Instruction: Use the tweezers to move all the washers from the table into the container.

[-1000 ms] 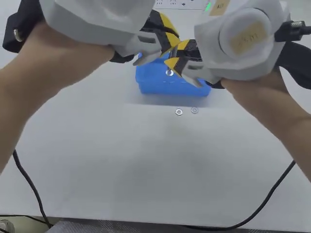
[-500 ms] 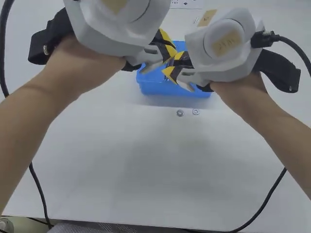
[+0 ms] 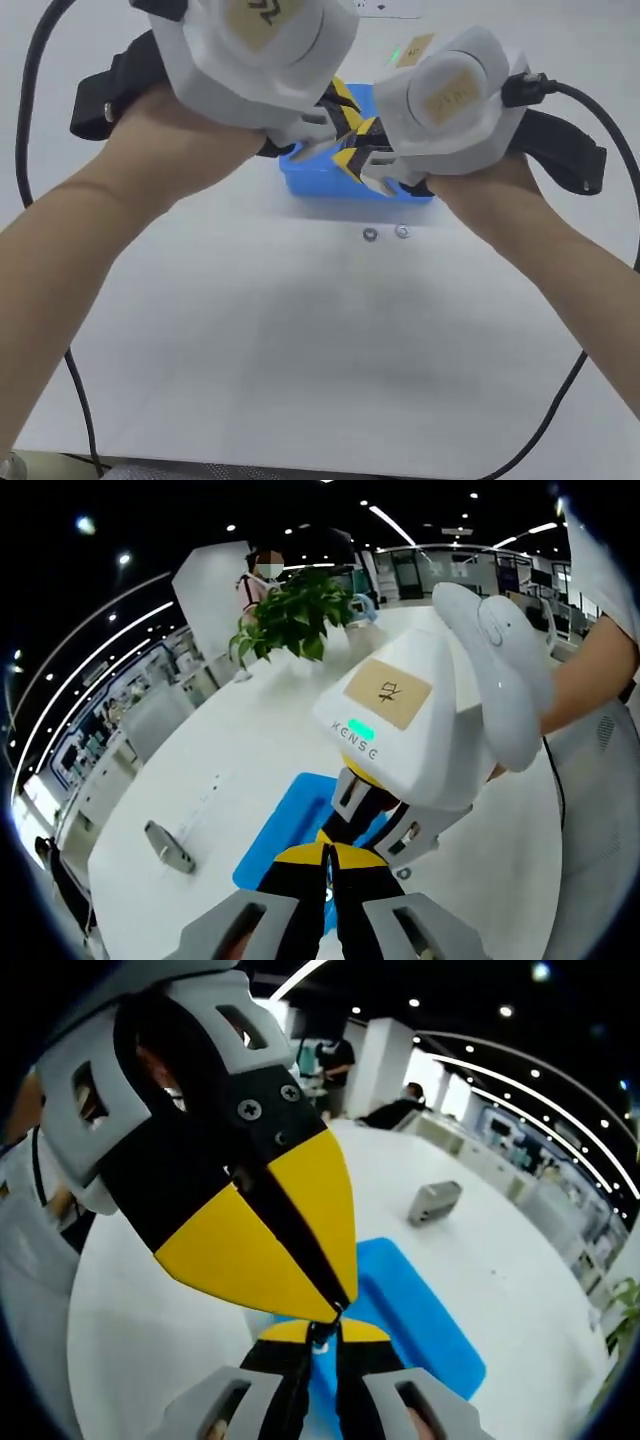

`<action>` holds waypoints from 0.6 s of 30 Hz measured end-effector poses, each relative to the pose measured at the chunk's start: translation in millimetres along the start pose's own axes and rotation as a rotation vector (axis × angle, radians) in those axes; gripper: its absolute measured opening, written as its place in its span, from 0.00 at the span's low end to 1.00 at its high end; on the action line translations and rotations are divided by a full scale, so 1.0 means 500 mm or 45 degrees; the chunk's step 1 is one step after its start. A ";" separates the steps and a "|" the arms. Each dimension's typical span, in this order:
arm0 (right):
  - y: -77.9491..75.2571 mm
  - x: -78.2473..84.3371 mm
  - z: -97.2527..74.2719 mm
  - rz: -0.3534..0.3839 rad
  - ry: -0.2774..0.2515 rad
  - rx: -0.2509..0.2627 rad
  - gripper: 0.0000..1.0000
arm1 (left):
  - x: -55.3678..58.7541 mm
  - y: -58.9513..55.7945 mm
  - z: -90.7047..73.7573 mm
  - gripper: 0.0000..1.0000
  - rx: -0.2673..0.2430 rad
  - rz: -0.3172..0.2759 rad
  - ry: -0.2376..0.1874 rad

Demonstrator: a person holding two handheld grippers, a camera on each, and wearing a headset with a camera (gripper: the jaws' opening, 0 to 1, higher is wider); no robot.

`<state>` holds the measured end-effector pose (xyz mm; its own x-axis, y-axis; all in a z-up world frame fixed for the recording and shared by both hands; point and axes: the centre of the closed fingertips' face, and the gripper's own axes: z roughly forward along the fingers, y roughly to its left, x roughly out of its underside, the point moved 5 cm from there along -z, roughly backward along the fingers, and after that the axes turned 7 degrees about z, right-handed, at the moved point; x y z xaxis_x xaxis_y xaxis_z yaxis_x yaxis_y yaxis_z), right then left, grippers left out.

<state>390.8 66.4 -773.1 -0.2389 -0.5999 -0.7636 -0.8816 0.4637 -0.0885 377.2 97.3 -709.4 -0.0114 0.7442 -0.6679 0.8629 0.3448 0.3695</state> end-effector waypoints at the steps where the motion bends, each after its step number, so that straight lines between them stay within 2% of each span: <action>1: 0.000 -0.001 0.000 0.000 0.001 -0.003 0.04 | -0.001 -0.001 -0.001 0.00 0.001 0.001 0.001; 5: 0.003 -0.010 -0.013 0.004 -0.020 0.003 0.05 | -0.012 -0.003 -0.013 0.00 -0.006 0.014 -0.007; 11: 0.007 -0.036 -0.061 -0.003 -0.126 0.072 0.05 | -0.045 -0.007 -0.056 0.00 -0.047 0.022 -0.077; 16: 0.010 -0.041 -0.097 -0.015 -0.194 0.137 0.05 | -0.069 -0.016 -0.083 0.00 -0.064 0.032 -0.127; 18: 0.016 -0.043 -0.108 -0.013 -0.211 0.139 0.05 | -0.078 -0.020 -0.089 0.00 -0.065 0.033 -0.141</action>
<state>366.9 47.7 -722.6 -0.1519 -0.4938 -0.8562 -0.8320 0.5316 -0.1590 346.6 90.3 -658.0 0.0693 0.6864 -0.7239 0.8355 0.3566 0.4181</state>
